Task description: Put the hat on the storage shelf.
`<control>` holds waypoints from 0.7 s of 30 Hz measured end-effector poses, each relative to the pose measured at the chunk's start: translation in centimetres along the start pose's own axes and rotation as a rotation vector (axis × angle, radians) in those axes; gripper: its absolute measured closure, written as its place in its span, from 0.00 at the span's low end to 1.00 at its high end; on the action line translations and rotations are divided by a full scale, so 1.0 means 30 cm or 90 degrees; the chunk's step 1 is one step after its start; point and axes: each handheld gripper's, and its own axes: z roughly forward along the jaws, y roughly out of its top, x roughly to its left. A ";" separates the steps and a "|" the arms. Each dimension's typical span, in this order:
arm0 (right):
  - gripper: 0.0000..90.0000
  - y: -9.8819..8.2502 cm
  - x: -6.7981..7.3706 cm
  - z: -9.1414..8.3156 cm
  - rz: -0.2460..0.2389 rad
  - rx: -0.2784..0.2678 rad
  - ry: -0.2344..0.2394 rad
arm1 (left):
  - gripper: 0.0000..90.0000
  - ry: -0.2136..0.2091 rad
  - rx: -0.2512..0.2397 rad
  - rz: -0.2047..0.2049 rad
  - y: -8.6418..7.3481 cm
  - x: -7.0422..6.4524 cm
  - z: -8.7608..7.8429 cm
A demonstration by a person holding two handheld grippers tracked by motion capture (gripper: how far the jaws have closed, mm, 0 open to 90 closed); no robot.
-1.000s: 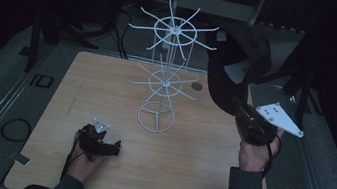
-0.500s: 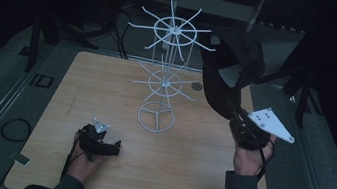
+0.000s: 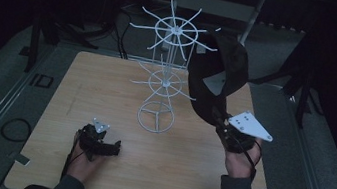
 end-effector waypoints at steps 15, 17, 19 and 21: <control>0.32 -0.013 -0.023 0.010 0.098 0.029 0.046 | 0.00 0.000 -0.001 0.000 0.000 0.000 0.000; 0.28 -0.018 -0.027 0.008 0.115 0.031 0.052 | 0.00 0.000 -0.001 0.000 0.000 0.000 0.000; 0.25 -0.023 -0.028 0.008 0.129 0.036 0.047 | 0.00 0.000 -0.001 -0.001 0.000 0.000 0.001; 0.23 -0.031 -0.029 0.006 0.138 0.037 0.042 | 0.00 0.000 -0.001 0.000 0.000 0.000 0.001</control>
